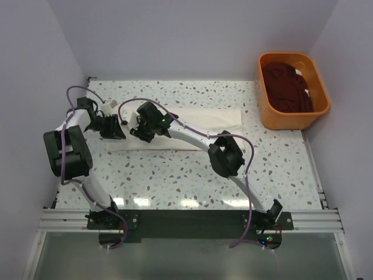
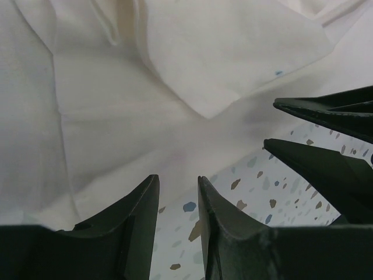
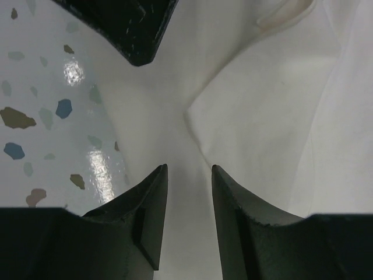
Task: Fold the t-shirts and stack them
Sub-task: Fold the tshirt
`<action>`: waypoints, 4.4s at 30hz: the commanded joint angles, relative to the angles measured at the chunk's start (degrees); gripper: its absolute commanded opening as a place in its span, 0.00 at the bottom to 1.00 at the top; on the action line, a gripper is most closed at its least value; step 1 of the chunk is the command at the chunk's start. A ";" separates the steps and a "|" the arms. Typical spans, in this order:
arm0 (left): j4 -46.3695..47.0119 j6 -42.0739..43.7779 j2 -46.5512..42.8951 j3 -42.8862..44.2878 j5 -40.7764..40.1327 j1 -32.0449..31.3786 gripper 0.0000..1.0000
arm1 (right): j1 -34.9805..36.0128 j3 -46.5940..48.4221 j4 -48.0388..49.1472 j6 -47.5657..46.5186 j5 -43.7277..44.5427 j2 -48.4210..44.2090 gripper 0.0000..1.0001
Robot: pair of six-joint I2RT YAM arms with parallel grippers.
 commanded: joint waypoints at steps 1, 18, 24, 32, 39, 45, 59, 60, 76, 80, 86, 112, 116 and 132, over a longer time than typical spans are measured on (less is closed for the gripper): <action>0.33 -1.24 -4.87 -1.07 0.01 0.78 0.38 | -0.02 3.54 9.76 4.28 0.29 0.43 0.40; -0.46 -0.27 -5.49 -1.60 -1.49 2.53 0.38 | 1.30 6.18 12.23 7.10 -3.05 5.97 0.45; -0.98 0.52 -4.88 -2.22 -1.40 3.33 0.38 | 1.39 6.45 13.19 6.22 -0.42 7.03 0.45; -0.81 0.96 -3.65 -2.04 -1.22 3.50 0.38 | 1.48 6.18 13.63 3.76 3.01 7.82 0.39; -0.81 1.13 -2.59 -1.34 -1.22 3.50 0.38 | 1.48 5.22 14.34 1.74 5.12 7.38 0.08; -0.98 1.49 -1.98 -0.90 -1.40 3.59 0.38 | 0.86 4.25 15.21 0.33 5.30 5.19 0.00; -0.54 0.61 0.31 -0.64 -4.65 3.59 0.37 | -2.47 -0.67 14.60 -5.91 2.05 -2.20 0.00; -0.54 0.69 0.31 -0.64 -4.48 3.51 0.37 | -2.74 -1.19 14.51 -6.17 1.96 -2.29 0.00; 9.03 4.47 -1.10 5.42 -0.34 2.28 0.42 | -7.31 -3.22 14.69 -10.75 2.05 -1.06 0.00; 11.93 8.42 -0.74 6.66 -2.28 -1.23 0.45 | -7.93 -3.74 14.42 -10.92 1.35 -1.15 0.00; 13.60 18.35 -0.66 6.57 -5.52 -7.21 0.49 | -8.37 -6.03 14.34 -11.97 0.38 -1.67 0.00; 7.90 9.57 -10.94 -3.53 -4.03 -9.06 0.41 | -20.74 -11.56 -2.88 -10.57 6.96 -18.46 0.49; 7.62 5.19 -11.29 -6.52 -7.54 -10.20 0.37 | -25.23 -11.84 -10.51 -12.24 8.28 -16.89 0.42; 9.47 -5.46 -2.95 -6.44 -24.94 -15.66 0.27 | -32.18 -14.90 -18.89 -20.14 17.33 -6.68 0.23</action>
